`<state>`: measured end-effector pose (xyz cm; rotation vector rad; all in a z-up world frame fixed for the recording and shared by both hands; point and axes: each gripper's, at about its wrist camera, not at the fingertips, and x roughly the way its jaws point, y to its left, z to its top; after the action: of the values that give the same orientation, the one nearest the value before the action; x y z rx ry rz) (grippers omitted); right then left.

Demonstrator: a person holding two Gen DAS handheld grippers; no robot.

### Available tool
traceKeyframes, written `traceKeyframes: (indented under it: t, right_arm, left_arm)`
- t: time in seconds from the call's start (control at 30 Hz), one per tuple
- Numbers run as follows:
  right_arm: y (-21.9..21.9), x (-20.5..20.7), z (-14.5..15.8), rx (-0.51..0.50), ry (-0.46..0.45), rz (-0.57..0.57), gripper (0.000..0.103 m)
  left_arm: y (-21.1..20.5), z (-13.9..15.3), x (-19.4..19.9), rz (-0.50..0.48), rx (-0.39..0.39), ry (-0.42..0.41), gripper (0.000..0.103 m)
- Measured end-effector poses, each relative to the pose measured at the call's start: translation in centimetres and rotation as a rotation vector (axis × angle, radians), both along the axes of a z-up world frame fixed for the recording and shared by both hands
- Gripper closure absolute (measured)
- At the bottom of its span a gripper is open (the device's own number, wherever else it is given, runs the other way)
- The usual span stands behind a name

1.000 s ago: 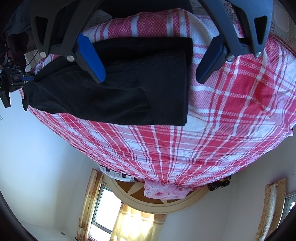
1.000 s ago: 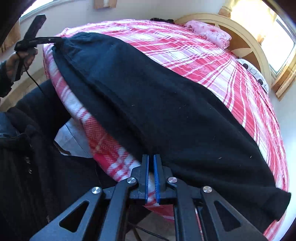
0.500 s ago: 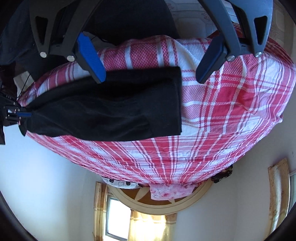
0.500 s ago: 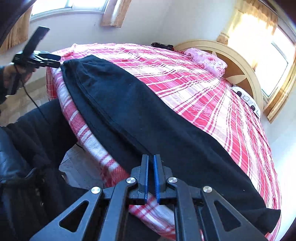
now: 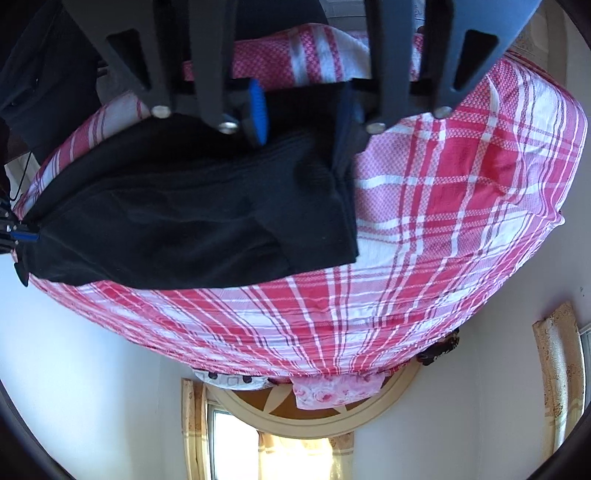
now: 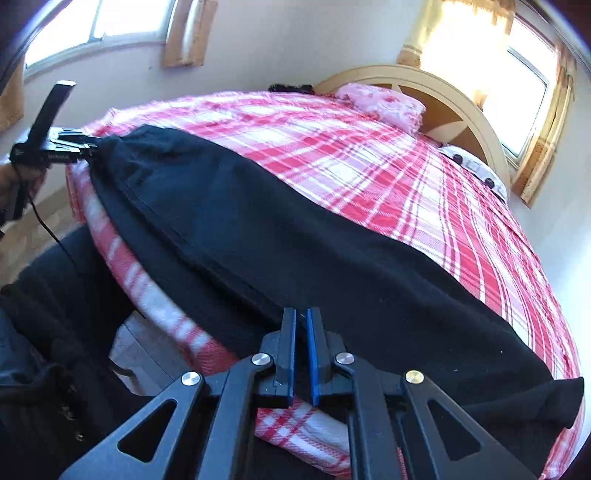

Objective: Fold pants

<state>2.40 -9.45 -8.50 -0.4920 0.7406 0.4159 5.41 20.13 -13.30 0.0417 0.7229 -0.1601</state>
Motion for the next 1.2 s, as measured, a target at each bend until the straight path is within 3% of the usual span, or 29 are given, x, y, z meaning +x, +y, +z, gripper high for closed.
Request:
traceKeyframes:
  t: [0.13,0.2,0.23,0.27,0.4,0.43,0.47,0.6,0.67,0.8,0.87,1.07,1.2]
  right_arm:
    - [0.4,-0.1,-0.8,-0.055,0.009,0.028,0.096]
    - [0.5,-0.4,-0.7,-0.042,0.025,0.055,0.08]
    - [0.5,-0.5,-0.7,-0.033,0.038,0.062,0.06]
    - [0.4,-0.6,-0.5,-0.021,0.043,0.063,0.046]
    - [0.3,-0.9,-0.4,-0.033,0.014,0.059,0.045]
    - [0.4,-0.6,-0.6,-0.052,0.016,0.048,0.047]
    - [0.4,-0.4,-0.8,-0.069,0.014,0.037,0.063]
    - [0.7,0.2,-1.8,-0.109,0.043,0.039,0.092]
    - [1.1,-0.1,-1.8,-0.129,0.035,0.05,0.099]
    - [1.1,-1.1,0.6,-0.065,-0.004,0.041,0.1]
    - [1.1,-1.7,1.5,-0.05,-0.016,0.051,0.1]
    - [1.5,-2.3,-2.4,-0.135,0.041,0.084,0.1]
    - [1.0,-2.2,-2.1,-0.096,0.018,0.059,0.099]
  left_arm:
    - [0.8,0.2,-0.1,0.002,-0.023,0.007,0.085]
    - [0.5,0.2,-0.3,-0.002,-0.013,0.0,0.087]
    - [0.4,0.1,-0.2,-0.005,-0.011,-0.002,0.089]
    - [0.2,0.1,-0.3,-0.005,-0.002,-0.003,0.09]
    - [0.4,0.3,-0.1,-0.004,0.001,-0.012,0.091]
    - [0.5,0.4,-0.1,-0.001,0.001,-0.014,0.091]
    - [0.6,0.5,-0.1,0.003,0.0,-0.016,0.091]
    - [1.0,0.6,0.2,0.013,-0.005,-0.02,0.092]
    - [1.4,0.8,0.3,0.021,-0.011,-0.026,0.093]
    - [3.1,1.8,0.1,0.031,-0.08,-0.053,0.093]
    - [3.3,1.8,-0.1,0.026,-0.067,-0.053,0.093]
    - [3.2,-0.2,-0.4,0.007,-0.064,-0.012,0.093]
    - [3.1,-0.6,-0.7,-0.018,-0.034,-0.012,0.083]
